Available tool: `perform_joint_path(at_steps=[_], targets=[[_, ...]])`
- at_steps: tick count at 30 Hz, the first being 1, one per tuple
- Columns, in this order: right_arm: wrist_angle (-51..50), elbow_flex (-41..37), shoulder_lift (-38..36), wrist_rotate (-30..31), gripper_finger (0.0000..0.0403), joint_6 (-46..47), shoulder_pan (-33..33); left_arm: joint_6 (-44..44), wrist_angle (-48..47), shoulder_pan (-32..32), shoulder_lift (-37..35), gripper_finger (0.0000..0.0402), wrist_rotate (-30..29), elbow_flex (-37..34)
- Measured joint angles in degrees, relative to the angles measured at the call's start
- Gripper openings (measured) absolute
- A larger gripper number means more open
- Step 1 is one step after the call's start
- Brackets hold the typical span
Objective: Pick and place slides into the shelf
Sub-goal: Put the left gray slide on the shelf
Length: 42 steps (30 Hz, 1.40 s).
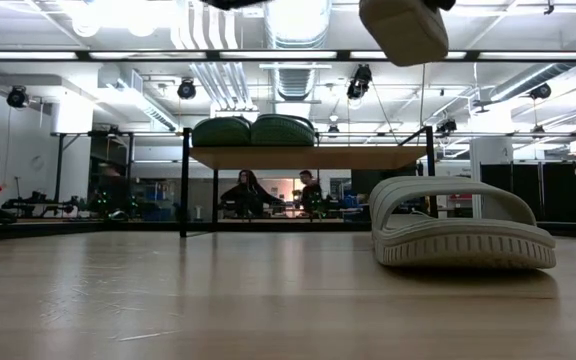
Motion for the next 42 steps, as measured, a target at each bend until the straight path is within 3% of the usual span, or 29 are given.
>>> perform_joint_path(at_steps=[3,10,18,29,42], targets=[[3.1,-0.3,0.2,-0.9,0.0009,-6.8,1.6,-3.4,0.0,0.0,-4.9,0.0308,2.7,-3.2],[10.8,-0.9,1.2,-7.9,0.0009,-22.9,7.2,-6.1,-0.4,0.0,-14.1,0.0308,2.7,-9.2],[12.5,-0.9,1.2,-13.5,0.0008,-24.6,8.9,-7.8,-0.4,0.0,-19.8,0.0308,2.8,-12.9],[24.0,-8.1,1.1,-21.8,0.0008,-30.9,1.7,-9.1,0.0,0.0,-18.7,0.0308,2.8,-13.6],[34.6,-18.2,0.0,-37.5,0.0008,-35.7,-12.4,-9.1,0.0,0.0,-18.9,0.0308,2.8,-14.7]])
